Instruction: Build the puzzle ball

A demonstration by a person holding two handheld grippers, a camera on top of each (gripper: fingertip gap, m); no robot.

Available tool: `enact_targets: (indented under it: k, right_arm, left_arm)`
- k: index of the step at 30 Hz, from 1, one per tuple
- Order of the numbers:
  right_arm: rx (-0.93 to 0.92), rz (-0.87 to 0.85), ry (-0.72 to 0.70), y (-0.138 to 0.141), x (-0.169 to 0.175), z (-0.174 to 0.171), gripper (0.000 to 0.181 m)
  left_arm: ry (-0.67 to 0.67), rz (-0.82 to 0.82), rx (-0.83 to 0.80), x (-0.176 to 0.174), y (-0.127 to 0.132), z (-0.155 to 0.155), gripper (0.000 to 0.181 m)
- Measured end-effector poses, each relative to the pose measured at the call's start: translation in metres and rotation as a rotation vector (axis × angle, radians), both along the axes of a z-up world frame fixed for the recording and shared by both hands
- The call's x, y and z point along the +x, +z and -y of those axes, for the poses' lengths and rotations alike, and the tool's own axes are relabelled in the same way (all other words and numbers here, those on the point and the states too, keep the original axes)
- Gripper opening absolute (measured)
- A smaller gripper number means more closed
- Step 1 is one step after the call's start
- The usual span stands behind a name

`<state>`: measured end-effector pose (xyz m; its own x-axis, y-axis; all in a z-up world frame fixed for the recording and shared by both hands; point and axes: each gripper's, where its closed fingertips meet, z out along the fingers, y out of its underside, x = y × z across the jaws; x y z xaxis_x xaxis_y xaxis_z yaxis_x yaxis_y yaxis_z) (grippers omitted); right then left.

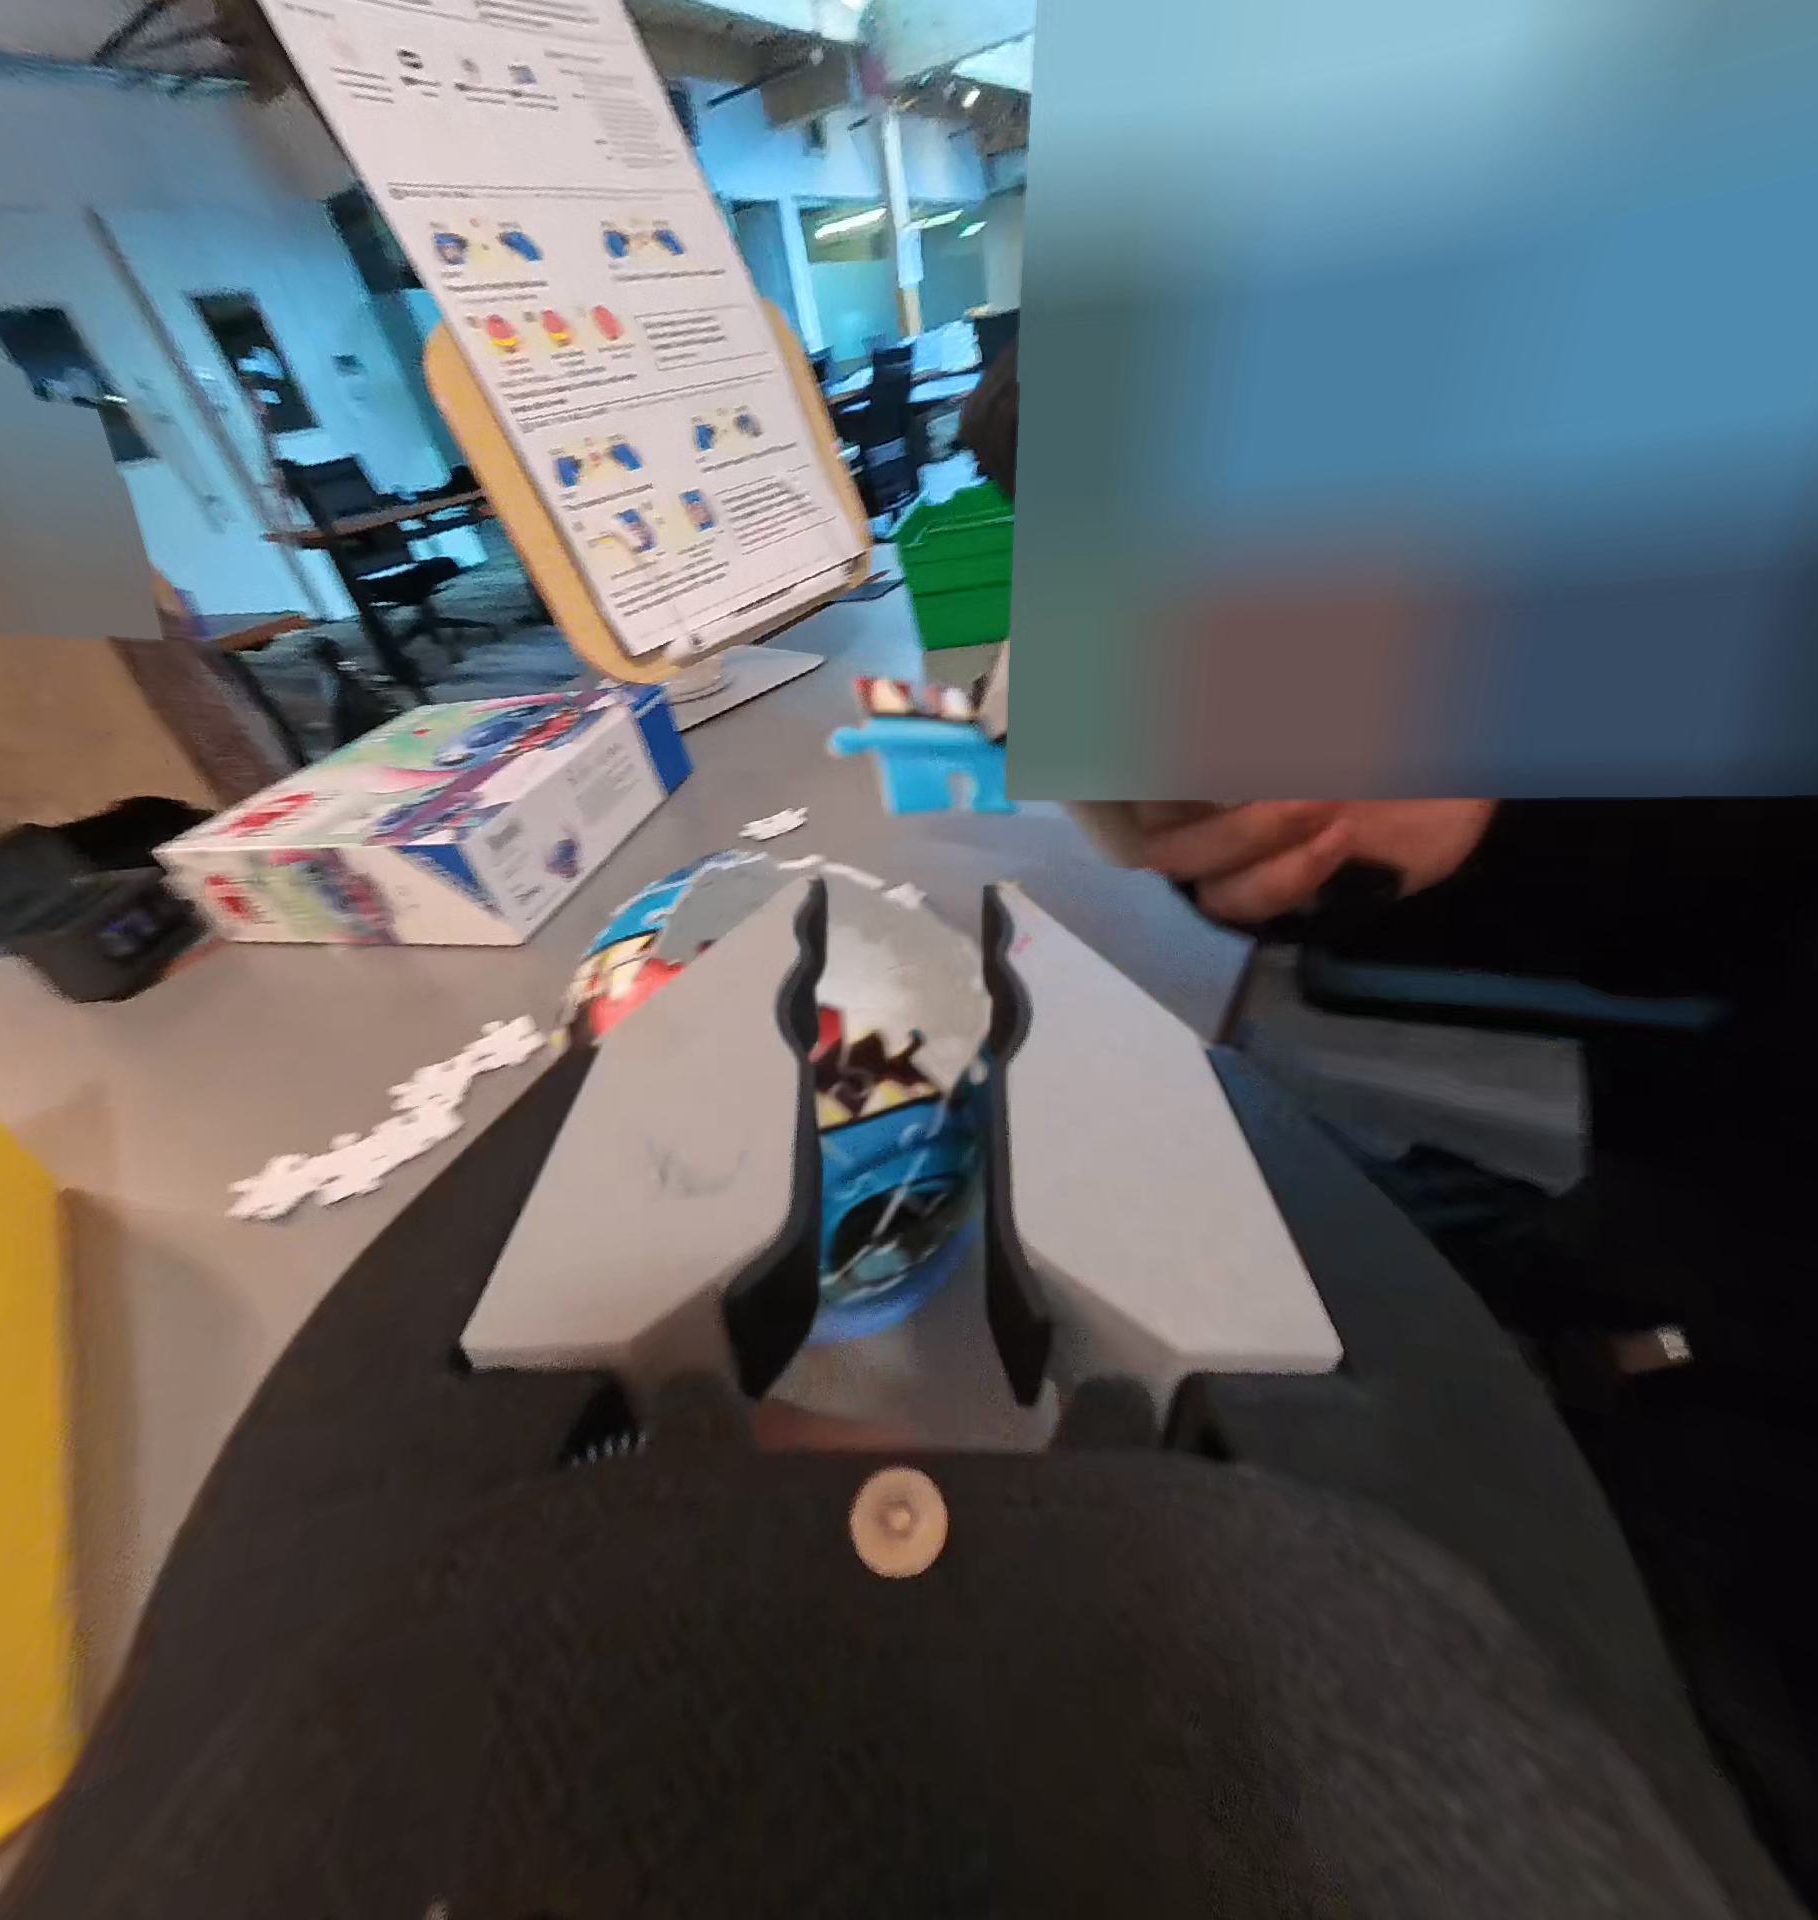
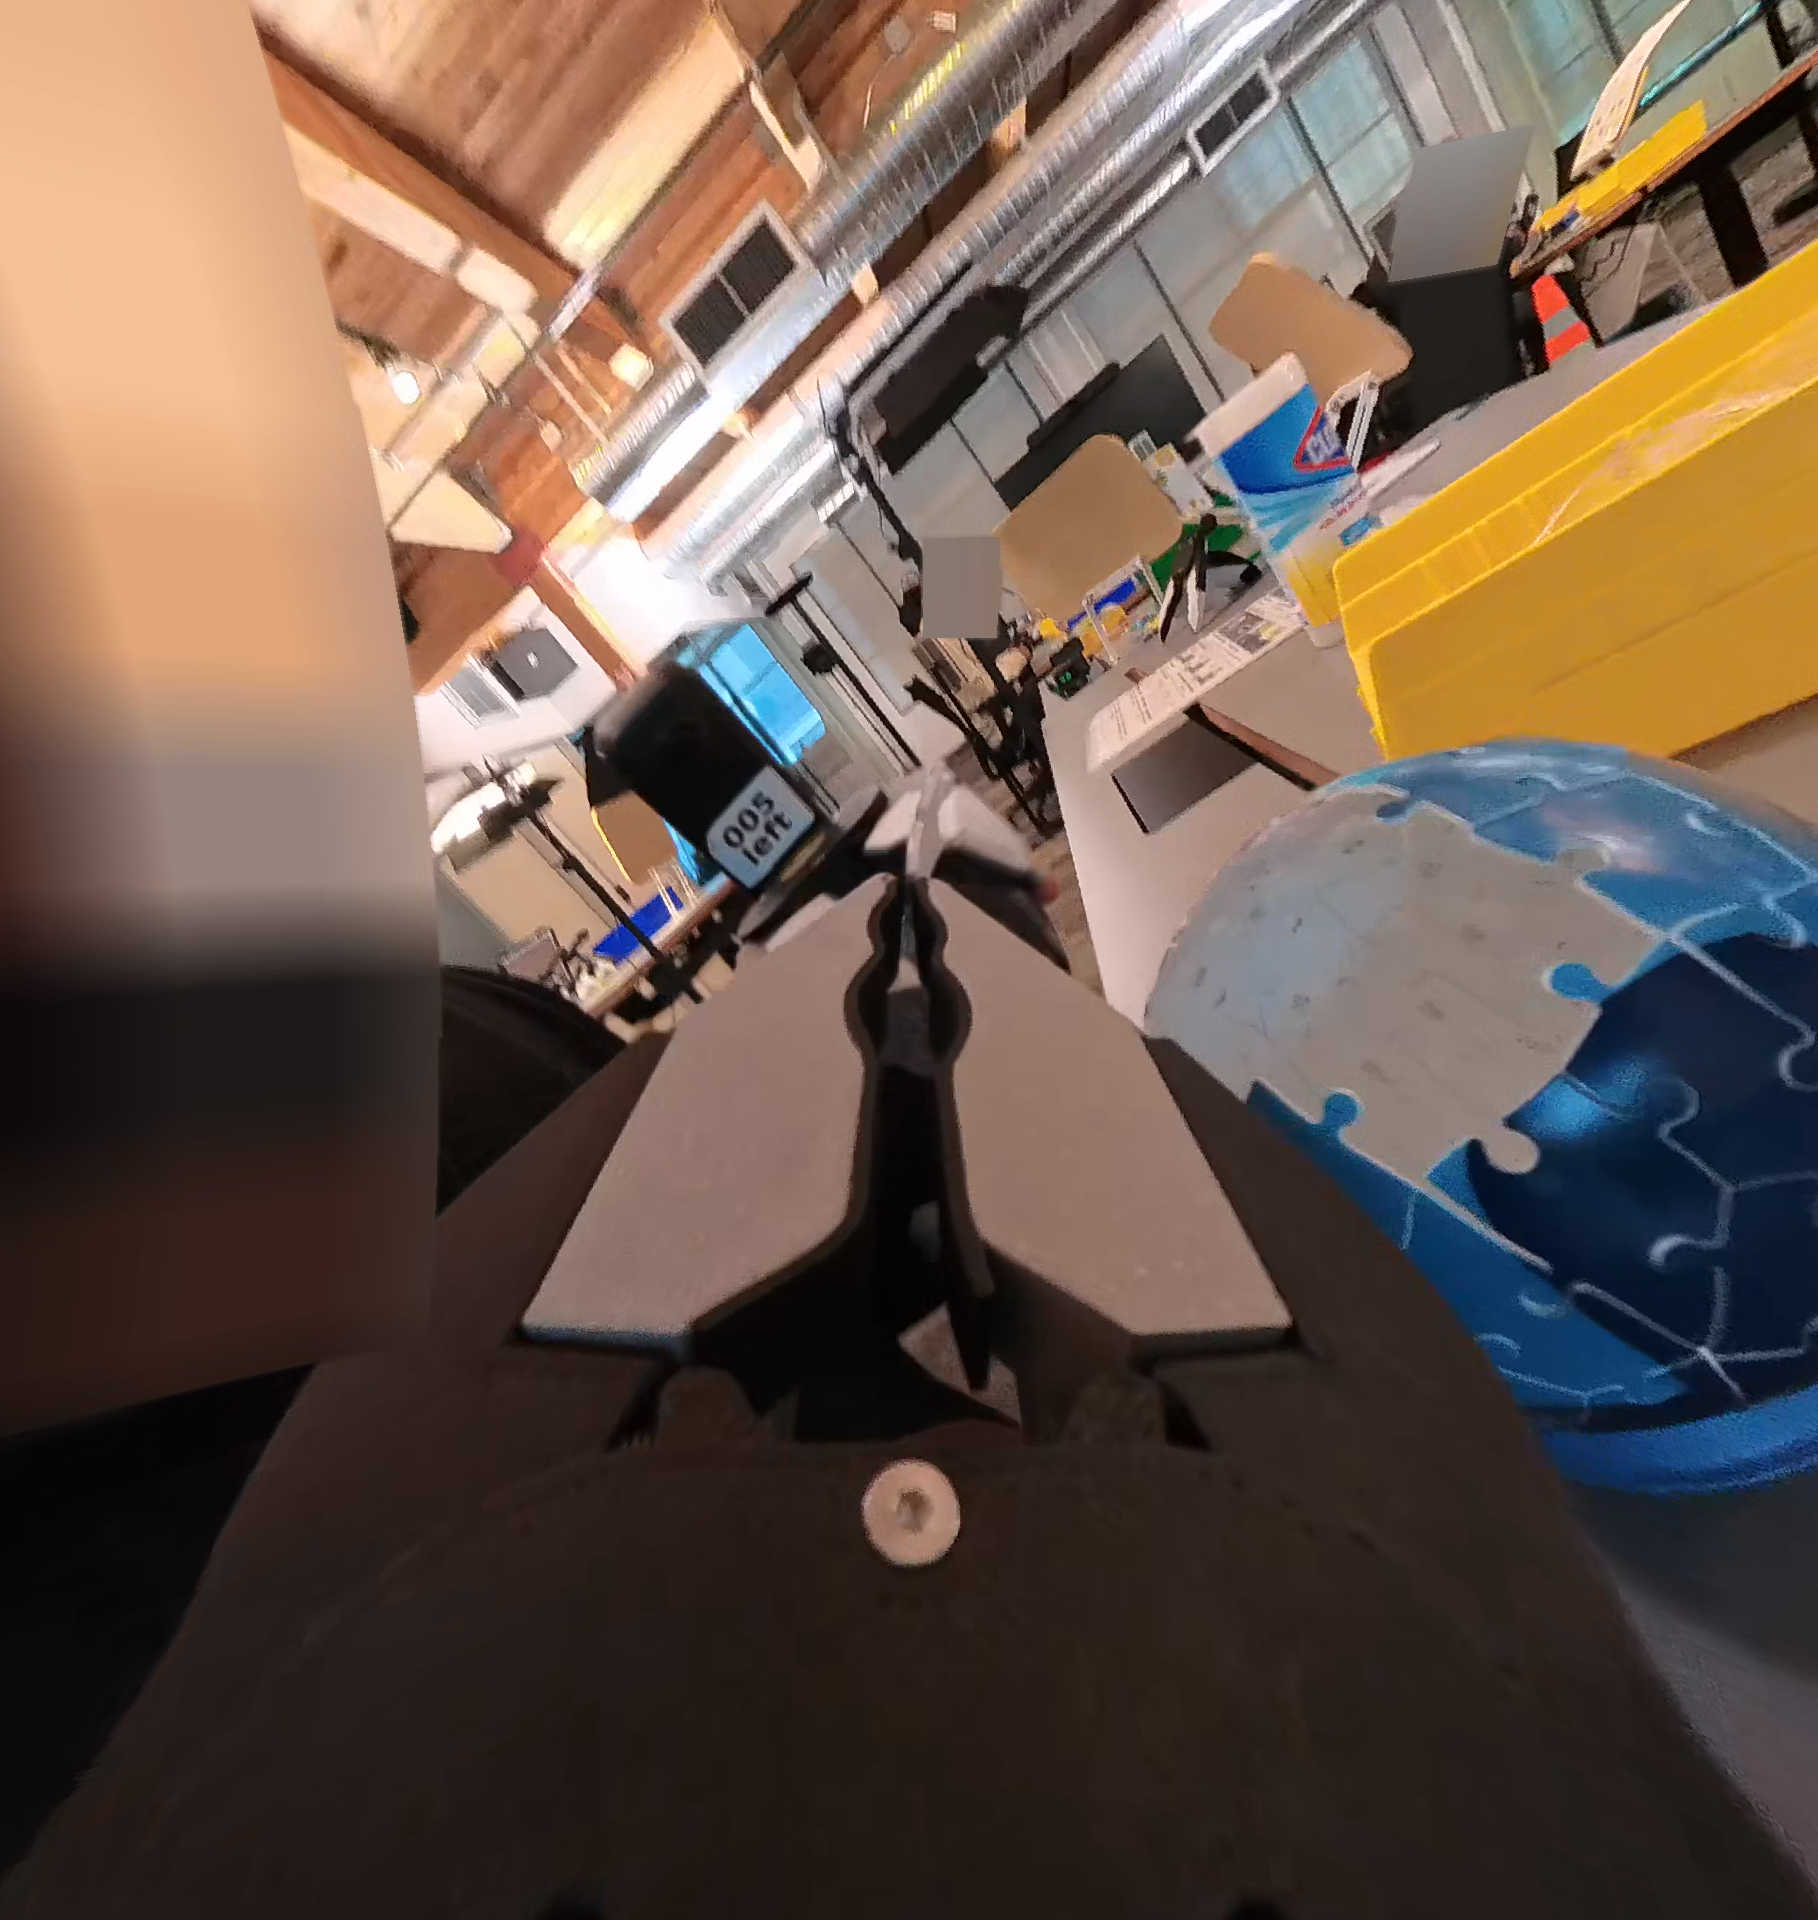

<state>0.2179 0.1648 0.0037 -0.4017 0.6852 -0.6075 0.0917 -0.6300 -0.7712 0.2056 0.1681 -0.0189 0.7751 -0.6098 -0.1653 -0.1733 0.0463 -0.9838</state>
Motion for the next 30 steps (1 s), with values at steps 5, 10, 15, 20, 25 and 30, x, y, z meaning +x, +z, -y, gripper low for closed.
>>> enact_targets:
  k: [5, 10, 15, 20, 25, 30]
  right_arm:
    - [0.269, 0.207, 0.120, -0.006, 0.005, -0.006, 0.000]
    - [0.481, 0.413, 0.334, -0.010, -0.002, 0.001, 0.000]
    - [0.559, 0.488, 0.460, -0.016, -0.010, 0.012, 0.000]
    - [0.580, 0.465, 0.442, -0.010, -0.015, 0.008, 0.002]
    - [0.545, 0.394, 0.385, -0.003, -0.023, 0.006, 0.000]
    - [0.555, 0.308, 0.204, 0.008, -0.028, -0.012, 0.000]
  left_arm:
    - [-0.017, -0.014, -0.018, -0.011, 0.000, 0.010, 0.029]
    - [-0.107, 0.125, -0.072, 0.002, 0.008, 0.012, 0.029]
    - [-0.097, 0.150, -0.095, 0.002, 0.004, 0.009, 0.013]
    - [-0.141, 0.224, -0.142, 0.007, 0.003, 0.012, 0.000]
    - [-0.150, 0.375, -0.190, 0.005, 0.006, 0.007, 0.001]
    - [-0.089, 0.498, -0.167, -0.010, 0.013, -0.001, 0.000]
